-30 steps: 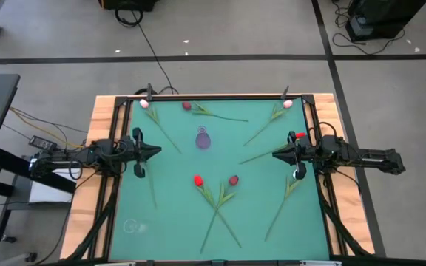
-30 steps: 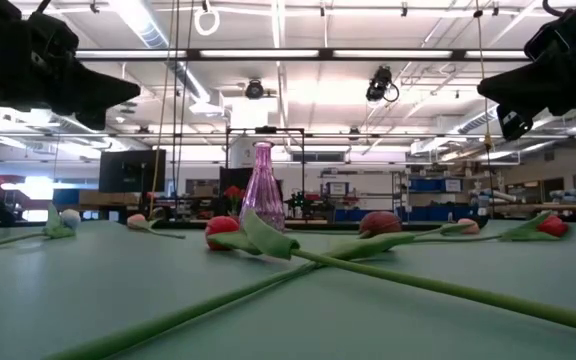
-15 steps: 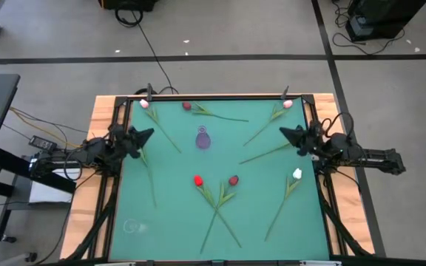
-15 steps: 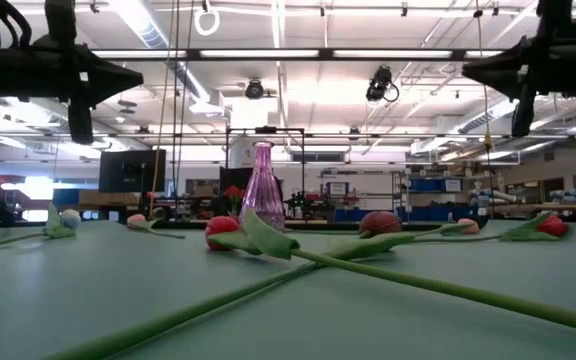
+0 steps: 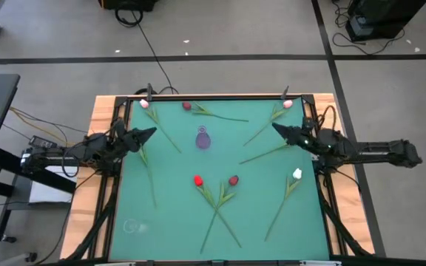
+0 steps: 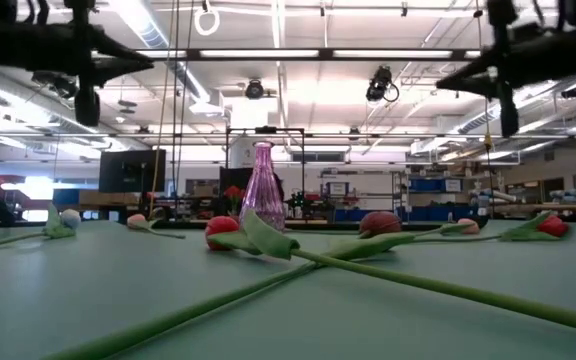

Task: Sort flowers into vase by color
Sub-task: Put the right white tulip into the purple vase

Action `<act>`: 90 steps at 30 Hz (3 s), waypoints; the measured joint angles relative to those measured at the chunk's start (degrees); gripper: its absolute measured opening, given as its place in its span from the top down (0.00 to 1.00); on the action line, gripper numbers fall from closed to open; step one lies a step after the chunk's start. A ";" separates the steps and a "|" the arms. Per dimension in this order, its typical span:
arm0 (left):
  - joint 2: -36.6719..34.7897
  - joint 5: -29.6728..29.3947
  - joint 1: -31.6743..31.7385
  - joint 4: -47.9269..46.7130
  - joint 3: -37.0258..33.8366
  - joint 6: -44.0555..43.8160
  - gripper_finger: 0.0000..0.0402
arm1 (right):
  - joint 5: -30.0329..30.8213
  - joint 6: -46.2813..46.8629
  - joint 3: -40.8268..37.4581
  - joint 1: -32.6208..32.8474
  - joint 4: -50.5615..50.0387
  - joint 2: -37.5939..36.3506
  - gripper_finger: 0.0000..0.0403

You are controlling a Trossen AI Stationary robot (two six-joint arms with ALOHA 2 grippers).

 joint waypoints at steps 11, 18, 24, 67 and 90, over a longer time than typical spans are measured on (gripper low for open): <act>17.14 0.93 0.98 -31.58 20.65 7.44 0.96 | -11.82 -9.18 24.46 -5.20 -18.85 26.96 0.91; 21.59 0.92 1.45 -29.36 20.58 8.85 0.96 | -16.43 -5.65 25.91 -5.41 -18.31 35.38 0.91; 23.26 3.43 2.26 -30.64 20.55 9.63 0.96 | -20.78 4.86 25.89 -6.05 -27.17 38.47 0.93; 23.26 4.24 2.78 -42.82 20.62 15.17 0.96 | -37.50 72.82 26.85 31.45 -64.35 52.84 0.35; 23.26 5.35 2.78 -42.77 20.62 14.57 0.95 | -30.85 71.47 27.11 33.00 -58.54 62.39 0.90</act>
